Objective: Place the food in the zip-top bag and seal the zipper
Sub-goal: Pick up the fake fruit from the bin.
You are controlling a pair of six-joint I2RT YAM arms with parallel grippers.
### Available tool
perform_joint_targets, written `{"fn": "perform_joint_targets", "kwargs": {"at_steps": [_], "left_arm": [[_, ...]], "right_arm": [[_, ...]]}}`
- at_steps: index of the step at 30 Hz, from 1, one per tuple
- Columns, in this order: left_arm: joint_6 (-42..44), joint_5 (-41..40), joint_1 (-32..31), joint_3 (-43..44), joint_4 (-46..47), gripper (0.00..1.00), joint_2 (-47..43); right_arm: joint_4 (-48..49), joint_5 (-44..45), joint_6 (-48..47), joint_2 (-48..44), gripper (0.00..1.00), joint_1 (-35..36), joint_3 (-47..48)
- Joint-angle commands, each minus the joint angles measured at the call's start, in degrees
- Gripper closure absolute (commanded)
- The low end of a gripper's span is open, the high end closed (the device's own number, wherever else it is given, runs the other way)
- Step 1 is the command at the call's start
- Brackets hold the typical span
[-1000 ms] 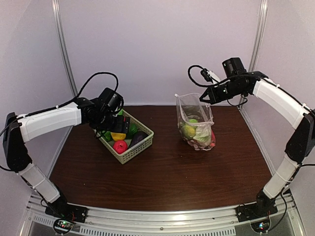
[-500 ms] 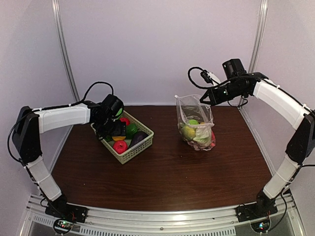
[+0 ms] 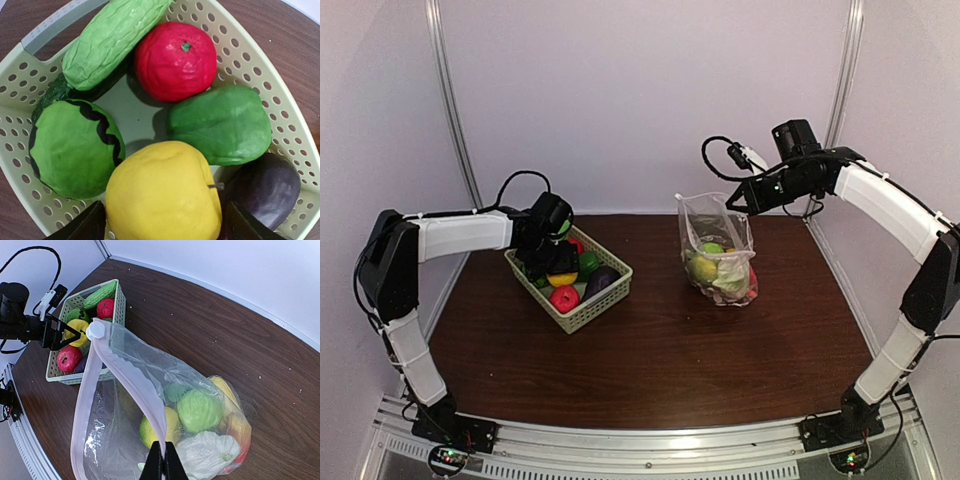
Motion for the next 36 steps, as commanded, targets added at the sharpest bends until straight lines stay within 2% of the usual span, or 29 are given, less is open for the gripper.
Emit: {"fn": "perform_joint_targets", "kwargs": {"at_steps": [1,10,18,23,25,30,36], "left_arm": [[-1.58,0.81,0.53,1.51,1.78,0.16,1.22],[-0.79,0.65,0.53,1.4,1.85,0.22,1.09],[1.17,1.89,0.42,0.41,1.71,0.38,-6.45],[2.66,2.23,-2.54,5.1,-0.71,0.39,-10.94],[4.39,5.18,-4.75,6.57,2.65,0.39,-12.37],[9.04,18.44,-12.26,8.42,19.56,0.39,-12.98],[8.13,27.9,-18.66,17.99,25.61,0.39,-4.7]], "right_arm": [[-0.01,-0.77,-0.49,-1.36,1.0,-0.06,-0.7],[-0.01,-0.95,-0.54,-1.18,1.0,-0.04,-0.74],[0.08,-0.84,-0.58,-1.15,1.0,-0.07,-0.93],[0.08,-1.05,-0.69,-0.9,1.0,0.0,-0.99],[0.05,-1.34,-0.75,-0.56,1.0,0.01,-0.91],[-0.33,-1.76,-0.49,0.27,1.0,0.17,0.26],[-0.53,-1.55,-0.4,-0.01,1.0,0.36,0.41]]}}
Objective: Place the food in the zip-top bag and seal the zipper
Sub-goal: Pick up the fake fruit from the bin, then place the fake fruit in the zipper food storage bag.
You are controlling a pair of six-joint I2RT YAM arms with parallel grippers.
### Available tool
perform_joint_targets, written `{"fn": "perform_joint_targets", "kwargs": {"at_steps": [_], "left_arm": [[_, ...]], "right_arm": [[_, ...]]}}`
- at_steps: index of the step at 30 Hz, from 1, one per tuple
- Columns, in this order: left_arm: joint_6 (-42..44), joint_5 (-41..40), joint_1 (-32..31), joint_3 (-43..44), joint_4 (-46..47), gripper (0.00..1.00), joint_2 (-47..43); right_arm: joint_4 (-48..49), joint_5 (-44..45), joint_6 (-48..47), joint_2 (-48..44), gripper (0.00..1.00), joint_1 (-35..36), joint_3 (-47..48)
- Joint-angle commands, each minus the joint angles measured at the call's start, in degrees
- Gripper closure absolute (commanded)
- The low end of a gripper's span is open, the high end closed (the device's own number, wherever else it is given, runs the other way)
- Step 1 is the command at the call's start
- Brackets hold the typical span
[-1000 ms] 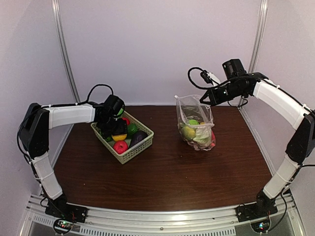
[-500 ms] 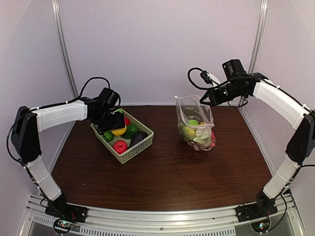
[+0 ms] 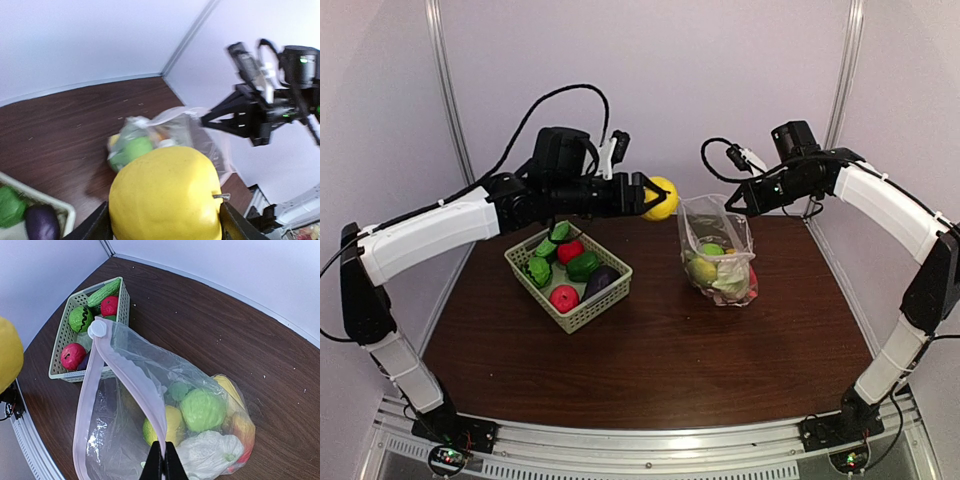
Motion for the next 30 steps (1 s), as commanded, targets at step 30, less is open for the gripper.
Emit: {"fn": "perform_joint_targets", "kwargs": {"at_steps": [30], "left_arm": [[6.74,2.52,-6.23,25.6,-0.68,0.02,16.97]], "right_arm": [[-2.05,-0.67,-2.87,-2.62,1.0,0.38,1.03]]}}
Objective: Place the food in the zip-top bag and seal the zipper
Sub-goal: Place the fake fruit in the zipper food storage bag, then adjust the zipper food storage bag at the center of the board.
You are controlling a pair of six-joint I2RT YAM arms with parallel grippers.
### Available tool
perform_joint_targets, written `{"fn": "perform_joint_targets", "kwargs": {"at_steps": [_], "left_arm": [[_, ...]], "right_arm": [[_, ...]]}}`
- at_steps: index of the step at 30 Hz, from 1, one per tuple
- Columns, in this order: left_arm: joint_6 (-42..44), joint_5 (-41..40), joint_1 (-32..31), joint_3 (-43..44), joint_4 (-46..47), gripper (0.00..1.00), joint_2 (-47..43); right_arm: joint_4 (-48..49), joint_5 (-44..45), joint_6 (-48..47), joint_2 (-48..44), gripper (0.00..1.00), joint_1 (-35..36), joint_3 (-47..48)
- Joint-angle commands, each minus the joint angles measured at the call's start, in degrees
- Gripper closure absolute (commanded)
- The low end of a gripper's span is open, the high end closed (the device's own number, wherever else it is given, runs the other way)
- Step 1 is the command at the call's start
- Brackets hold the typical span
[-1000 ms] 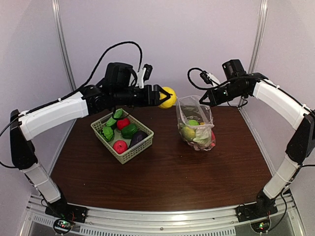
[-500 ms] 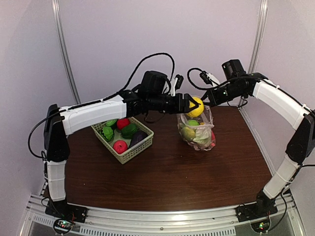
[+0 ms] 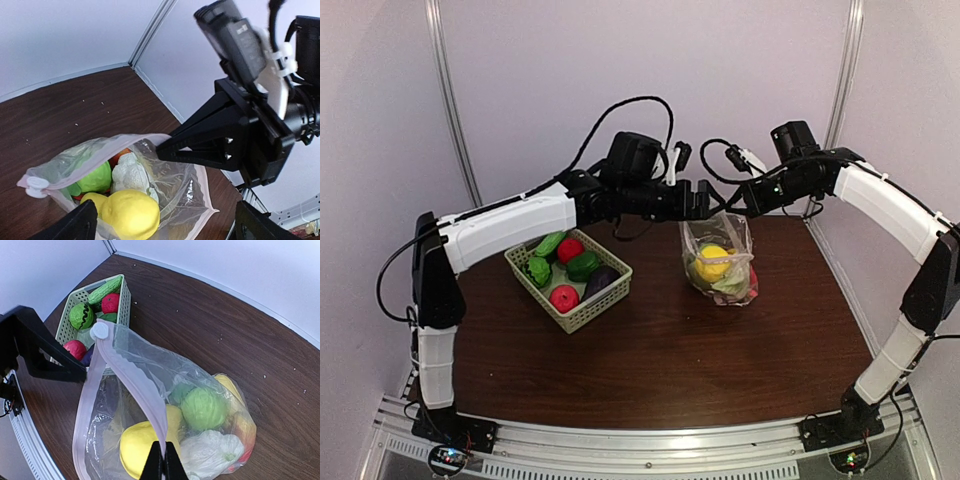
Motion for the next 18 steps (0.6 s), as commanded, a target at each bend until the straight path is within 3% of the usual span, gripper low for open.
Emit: {"fn": "perform_joint_targets", "kwargs": {"at_steps": [1,6,10,13,18], "left_arm": [[12.97,-3.42,-0.1,-4.37,1.86,0.02,-11.58],[32.77,-12.31,-0.03,-23.63,2.23,0.03,-27.13],[44.91,-5.3,-0.04,-42.35,8.99,0.04,-38.71],[47.15,0.38,-0.06,-50.26,13.9,0.05,-43.31],[47.33,8.83,-0.54,-51.57,13.77,0.12,-41.22]], "right_arm": [[-2.32,-1.96,-3.74,-3.03,1.0,0.34,1.27],[-15.92,-11.27,-16.59,-7.89,1.0,3.96,11.3],[-20.92,-14.32,-28.35,-11.25,1.0,4.25,7.27],[-24.9,-16.37,-30.44,-8.7,1.0,4.34,6.26],[-26.57,-19.4,-26.65,-2.28,1.0,4.75,9.5]]}}
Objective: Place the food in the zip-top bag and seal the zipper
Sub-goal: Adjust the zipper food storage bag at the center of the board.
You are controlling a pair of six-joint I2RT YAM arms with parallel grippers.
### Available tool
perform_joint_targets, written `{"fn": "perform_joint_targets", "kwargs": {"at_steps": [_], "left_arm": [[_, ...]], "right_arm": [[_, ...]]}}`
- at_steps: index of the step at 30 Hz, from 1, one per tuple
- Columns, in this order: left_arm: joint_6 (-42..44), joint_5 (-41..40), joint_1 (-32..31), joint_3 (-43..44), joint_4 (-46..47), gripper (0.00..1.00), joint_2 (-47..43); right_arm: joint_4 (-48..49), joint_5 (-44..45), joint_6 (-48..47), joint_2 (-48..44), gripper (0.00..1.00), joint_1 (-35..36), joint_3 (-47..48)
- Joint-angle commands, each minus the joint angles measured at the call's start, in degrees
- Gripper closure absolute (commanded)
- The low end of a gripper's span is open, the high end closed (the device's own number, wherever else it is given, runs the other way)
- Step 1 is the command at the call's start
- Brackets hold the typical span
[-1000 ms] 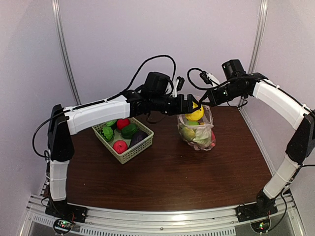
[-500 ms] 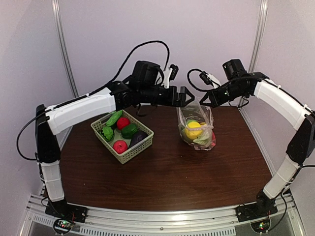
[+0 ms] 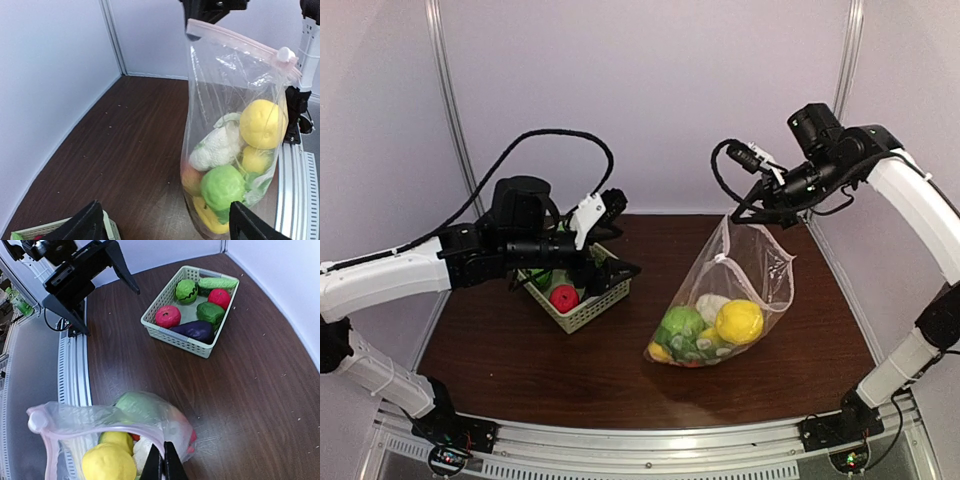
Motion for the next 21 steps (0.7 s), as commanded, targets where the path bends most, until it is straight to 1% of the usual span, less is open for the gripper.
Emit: {"fn": "perform_joint_targets", "kwargs": {"at_steps": [1,4,7,9,12,14,17,21], "left_arm": [[2.68,9.8,-0.9,-1.18,6.18,0.13,3.01],[1.01,12.04,-4.04,-1.48,11.4,0.14,4.94],[0.37,10.29,-8.09,-1.13,13.19,0.11,6.61],[-2.57,9.12,-10.02,-1.21,16.18,0.11,8.15],[-7.74,3.02,-12.5,-2.35,22.64,0.12,10.27],[-10.53,-1.49,-13.33,-2.08,25.25,0.14,11.73],[-12.25,-7.99,-13.78,-0.93,26.72,0.2,13.49],[-12.03,-13.36,-13.73,0.05,26.23,0.25,14.19]], "right_arm": [[-2.18,-4.32,0.78,6.72,1.0,0.44,0.65],[3.37,-3.95,7.08,7.67,1.0,0.78,-1.38],[5.58,-4.07,10.34,8.91,1.0,0.99,-1.76],[5.79,-4.07,11.06,9.64,1.0,1.08,-1.58],[6.08,-4.1,11.21,9.87,1.0,1.2,-1.48],[6.17,-4.35,11.35,10.06,1.0,1.26,-1.32],[6.13,-4.62,11.36,10.07,1.0,1.35,-1.3],[5.97,-4.85,11.16,9.7,1.0,1.44,-1.3]]}}
